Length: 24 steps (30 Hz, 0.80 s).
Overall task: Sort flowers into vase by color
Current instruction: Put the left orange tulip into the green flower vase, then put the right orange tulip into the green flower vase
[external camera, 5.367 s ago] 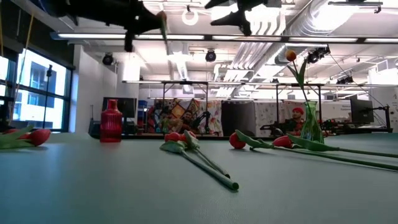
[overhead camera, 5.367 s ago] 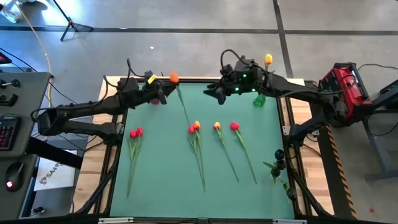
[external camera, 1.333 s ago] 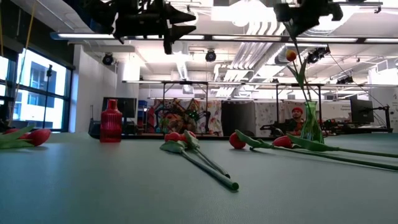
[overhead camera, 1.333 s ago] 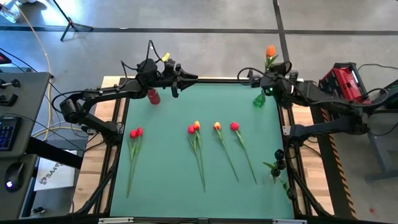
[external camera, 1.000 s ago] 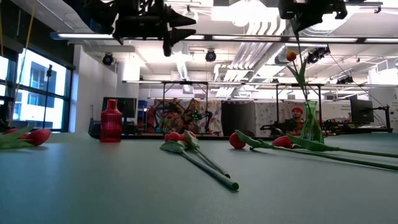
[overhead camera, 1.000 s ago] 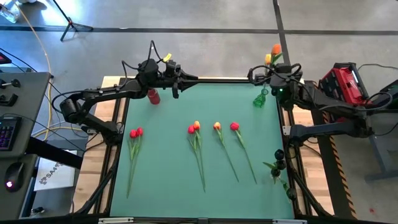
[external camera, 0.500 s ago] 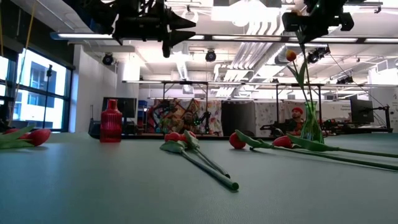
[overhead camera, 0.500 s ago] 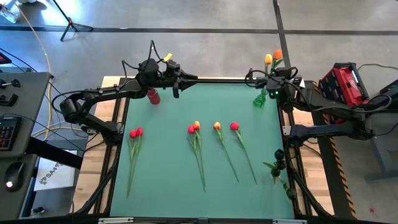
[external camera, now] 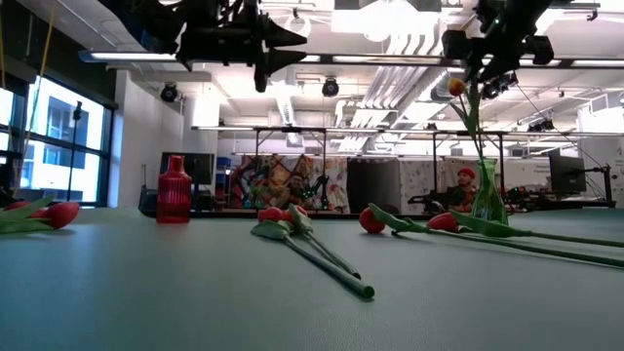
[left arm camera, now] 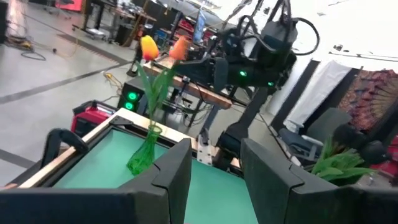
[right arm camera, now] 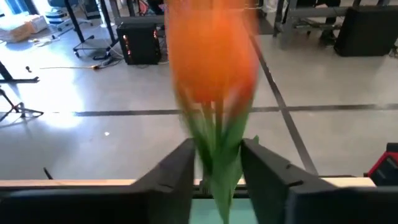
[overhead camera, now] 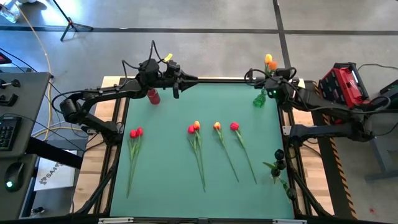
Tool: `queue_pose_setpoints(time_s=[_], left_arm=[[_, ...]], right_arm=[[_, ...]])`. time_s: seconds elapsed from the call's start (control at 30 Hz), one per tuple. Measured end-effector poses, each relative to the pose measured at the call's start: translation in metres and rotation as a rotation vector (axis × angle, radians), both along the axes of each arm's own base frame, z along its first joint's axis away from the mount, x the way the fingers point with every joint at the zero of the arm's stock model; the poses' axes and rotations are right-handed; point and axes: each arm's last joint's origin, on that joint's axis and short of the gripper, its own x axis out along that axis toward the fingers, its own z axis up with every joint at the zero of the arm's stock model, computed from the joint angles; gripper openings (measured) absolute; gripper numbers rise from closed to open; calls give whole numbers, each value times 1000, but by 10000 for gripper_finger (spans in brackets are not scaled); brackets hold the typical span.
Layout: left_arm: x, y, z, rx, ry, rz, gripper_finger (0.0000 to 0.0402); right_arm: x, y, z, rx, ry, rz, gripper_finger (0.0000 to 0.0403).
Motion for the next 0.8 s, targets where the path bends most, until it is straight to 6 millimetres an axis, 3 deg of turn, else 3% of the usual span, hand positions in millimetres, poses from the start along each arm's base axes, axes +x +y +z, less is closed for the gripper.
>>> queue_pose_setpoints(time_s=[0.23, 0.57, 0.67, 0.8], left_arm=[[0, -1, -2, -23, 17, -10, 126], [-1, -1, -13, -63, 113, -9, 126], [-1, -1, -18, -64, 160, -7, 126], [-3, -2, -26, -78, 187, 5, 126]], right_arm=[[-5, 2, 10, -11, -44, 14, 210], [-10, 11, 74, -38, -153, 248, 220], [-1, 11, 75, 19, -177, 368, 220], [22, 9, 61, 130, -160, 487, 220]])
